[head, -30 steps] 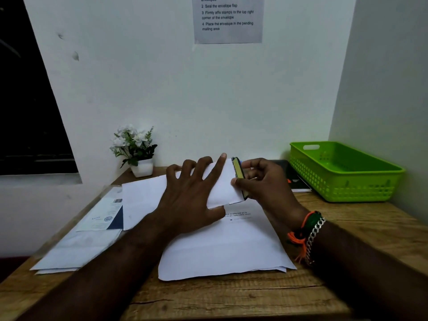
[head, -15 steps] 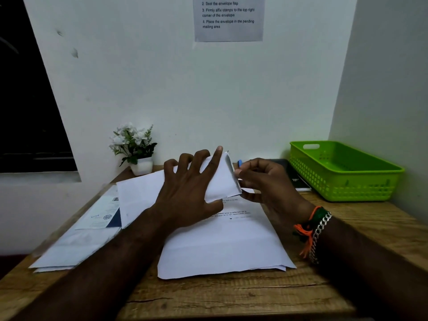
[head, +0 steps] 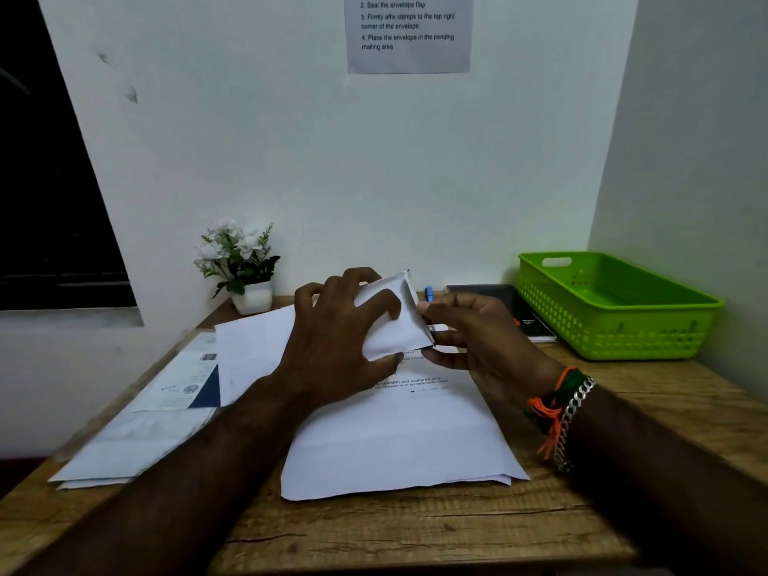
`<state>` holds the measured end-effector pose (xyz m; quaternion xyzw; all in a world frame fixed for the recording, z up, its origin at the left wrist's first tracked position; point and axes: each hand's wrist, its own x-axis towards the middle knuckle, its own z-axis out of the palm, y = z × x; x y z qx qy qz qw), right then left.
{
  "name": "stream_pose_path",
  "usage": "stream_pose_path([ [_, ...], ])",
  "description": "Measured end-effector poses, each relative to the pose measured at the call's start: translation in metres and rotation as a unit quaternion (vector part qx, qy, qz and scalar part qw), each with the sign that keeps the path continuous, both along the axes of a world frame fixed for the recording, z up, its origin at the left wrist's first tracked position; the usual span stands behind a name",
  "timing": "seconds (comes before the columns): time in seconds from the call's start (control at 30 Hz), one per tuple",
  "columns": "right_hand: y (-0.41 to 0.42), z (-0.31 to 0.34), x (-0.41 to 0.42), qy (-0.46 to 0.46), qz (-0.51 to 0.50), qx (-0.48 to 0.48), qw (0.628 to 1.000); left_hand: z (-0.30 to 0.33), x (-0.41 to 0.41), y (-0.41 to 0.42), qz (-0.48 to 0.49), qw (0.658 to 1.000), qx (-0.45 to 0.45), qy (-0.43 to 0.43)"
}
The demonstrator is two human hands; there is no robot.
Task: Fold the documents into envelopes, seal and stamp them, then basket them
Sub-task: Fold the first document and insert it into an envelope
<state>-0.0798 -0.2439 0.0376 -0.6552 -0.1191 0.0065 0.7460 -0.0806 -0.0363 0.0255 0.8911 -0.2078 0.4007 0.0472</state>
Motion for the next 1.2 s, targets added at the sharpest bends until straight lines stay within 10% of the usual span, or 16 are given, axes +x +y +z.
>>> stream_pose_path([
  [0.3, -0.005, 0.002, -0.001, 0.043, 0.036, 0.022, 0.998, 0.002, -0.001, 0.001, -0.034, 0.995, -0.073, 0.051],
  [0.8, -0.003, 0.021, -0.013, -0.137, -0.066, 0.087, 0.984, 0.031, -0.023, -0.021, -0.133, 0.971, -0.165, -0.110],
  [1.2, 0.002, 0.027, -0.034, -0.556, -0.233, -0.120, 0.789, 0.069, -0.070, -0.089, -0.193, 0.838, -0.511, 0.019],
])
